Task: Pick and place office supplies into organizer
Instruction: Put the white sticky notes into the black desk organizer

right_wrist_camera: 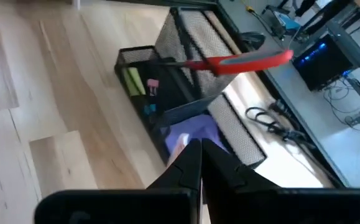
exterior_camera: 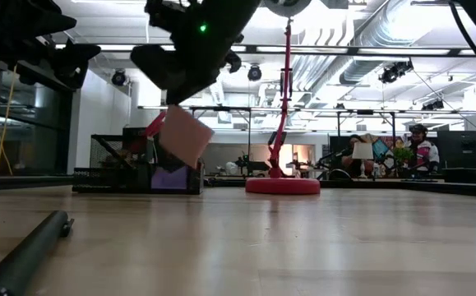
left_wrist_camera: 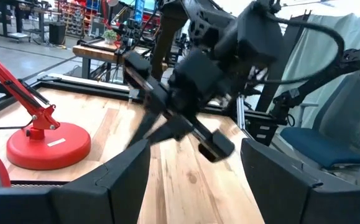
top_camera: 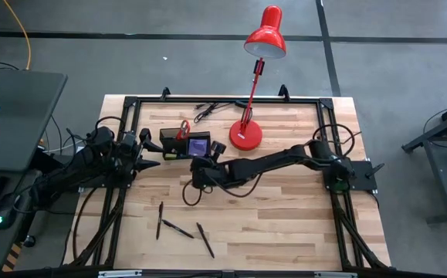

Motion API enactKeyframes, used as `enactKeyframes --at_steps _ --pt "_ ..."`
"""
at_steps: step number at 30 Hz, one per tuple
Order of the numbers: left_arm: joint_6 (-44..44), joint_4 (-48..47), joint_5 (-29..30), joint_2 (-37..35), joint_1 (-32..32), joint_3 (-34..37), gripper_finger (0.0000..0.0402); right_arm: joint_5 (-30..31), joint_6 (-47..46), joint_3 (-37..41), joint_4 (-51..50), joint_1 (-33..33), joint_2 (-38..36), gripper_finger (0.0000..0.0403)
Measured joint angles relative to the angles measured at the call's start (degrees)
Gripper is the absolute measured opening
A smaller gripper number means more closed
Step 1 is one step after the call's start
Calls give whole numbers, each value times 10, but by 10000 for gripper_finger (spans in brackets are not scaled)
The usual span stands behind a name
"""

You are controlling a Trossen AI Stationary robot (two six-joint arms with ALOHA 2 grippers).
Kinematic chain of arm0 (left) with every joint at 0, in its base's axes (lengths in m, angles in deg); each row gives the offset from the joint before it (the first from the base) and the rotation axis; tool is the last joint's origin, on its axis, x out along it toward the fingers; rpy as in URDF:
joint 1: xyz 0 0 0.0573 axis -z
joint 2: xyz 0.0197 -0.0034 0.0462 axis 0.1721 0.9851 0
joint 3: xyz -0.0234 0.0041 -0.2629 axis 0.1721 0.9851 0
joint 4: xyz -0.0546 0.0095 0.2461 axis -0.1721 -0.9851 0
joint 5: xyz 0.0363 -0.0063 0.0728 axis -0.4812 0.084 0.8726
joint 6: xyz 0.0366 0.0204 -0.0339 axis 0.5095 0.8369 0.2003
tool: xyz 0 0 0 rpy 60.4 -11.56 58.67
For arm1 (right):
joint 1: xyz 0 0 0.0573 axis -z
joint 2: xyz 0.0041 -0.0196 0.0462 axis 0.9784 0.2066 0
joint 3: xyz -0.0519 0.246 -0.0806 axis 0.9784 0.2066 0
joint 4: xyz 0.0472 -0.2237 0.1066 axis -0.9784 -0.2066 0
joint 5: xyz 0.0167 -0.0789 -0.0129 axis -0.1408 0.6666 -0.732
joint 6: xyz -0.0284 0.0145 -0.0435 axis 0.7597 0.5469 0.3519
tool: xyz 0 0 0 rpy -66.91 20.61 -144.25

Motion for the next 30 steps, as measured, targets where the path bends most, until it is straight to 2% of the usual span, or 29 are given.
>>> enactKeyframes --at_steps 14,19,26,30 --pt "0 0 0 0 0 0 239 -29 64 0 7 63 -25 0" --pt "0 0 0 0 0 0 239 -17 103 -1 34 77 -31 0" --pt "0 0 0 0 0 0 239 -70 95 0 52 109 -28 0" --pt "0 0 0 0 0 0 239 -109 103 0 72 127 -3 0"
